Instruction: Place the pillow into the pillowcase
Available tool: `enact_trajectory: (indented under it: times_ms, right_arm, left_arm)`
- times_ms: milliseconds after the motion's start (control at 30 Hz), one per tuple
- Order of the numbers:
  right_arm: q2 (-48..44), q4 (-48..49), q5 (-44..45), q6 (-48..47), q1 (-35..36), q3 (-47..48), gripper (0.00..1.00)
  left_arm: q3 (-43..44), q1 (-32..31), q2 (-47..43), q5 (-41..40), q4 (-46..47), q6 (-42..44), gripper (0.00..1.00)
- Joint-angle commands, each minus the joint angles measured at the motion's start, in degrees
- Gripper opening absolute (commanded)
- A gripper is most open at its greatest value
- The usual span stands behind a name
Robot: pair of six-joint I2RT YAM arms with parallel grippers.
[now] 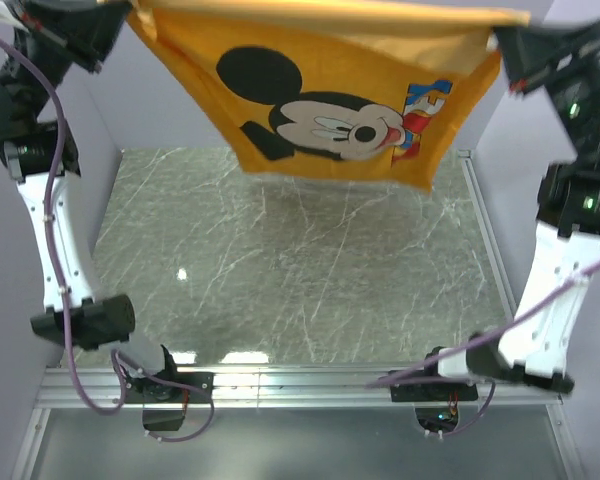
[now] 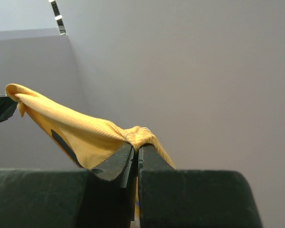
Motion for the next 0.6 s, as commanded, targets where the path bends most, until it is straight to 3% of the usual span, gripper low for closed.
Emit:
enact_trajectory:
  times_ms: [0,33,67,100,133,167,200,233,300,333,433,567]
  right_arm:
    - [-11.2,4.3,5.9,-3.0,-3.2,-19.7,0.00]
    - [-13.9,3.0,0.1,-4.8,-2.9,-25.9,0.00]
    - [-18.6,-2.8,-3.2,-10.7,-2.4,-36.5,0.00]
    - [-21.1,-7.1,-5.3,-15.0,-1.8,-41.4,0.00]
    - [-24.7,-16.8,-8.0,-25.3,-1.4,-46.0,0.00]
    - [-26.5,-22.1,-8.3,-31.3,-0.6,-53.6,0.00]
    - [-28.2,-26.7,-8.0,-37.3,-0.2,-57.2,0.00]
    - [-30.7,-35.0,-5.7,-48.1,0.2,-60.4,0.00]
    - [-32.3,-42.4,-2.0,-59.9,2.0,-68.7,0.00]
    - [-32.9,-46.9,4.3,-68.9,3.2,-71.0,0.00]
    - [-32.7,-55.8,12.5,-83.2,7.5,-78.2,0.00]
    - [-34.3,-64.6,21.2,-93.2,11.0,-85.3,0.00]
  left_arm:
    - [-15.5,4.5,-7.3,-0.7,0.6,8.2,0.00]
    - [-25.9,4.5,-12.4,3.0,-3.6,12.4,0.00]
    - [-30.1,4.5,-14.9,10.3,-9.4,18.3,0.00]
    - [-33.7,4.5,-17.2,12.7,-16.3,34.7,0.01]
    - [-38.1,4.6,-20.9,14.4,-37.7,45.5,0.00]
    - [-40.0,4.8,-22.4,14.2,-48.2,56.7,0.00]
    - [-41.8,4.8,-23.7,13.1,-57.8,80.9,0.00]
    - [-45.7,4.7,-25.5,11.1,-76.1,91.8,0.00]
    - [-51.5,4.7,-27.0,3.2,-85.5,109.6,0.00]
    - [-57.2,4.6,-27.8,0.8,-92.3,115.3,0.00]
    - [-67.0,4.6,-28.7,-8.8,-96.1,126.0,0.00]
    - [-76.0,4.5,-30.4,-17.6,-98.7,133.6,0.00]
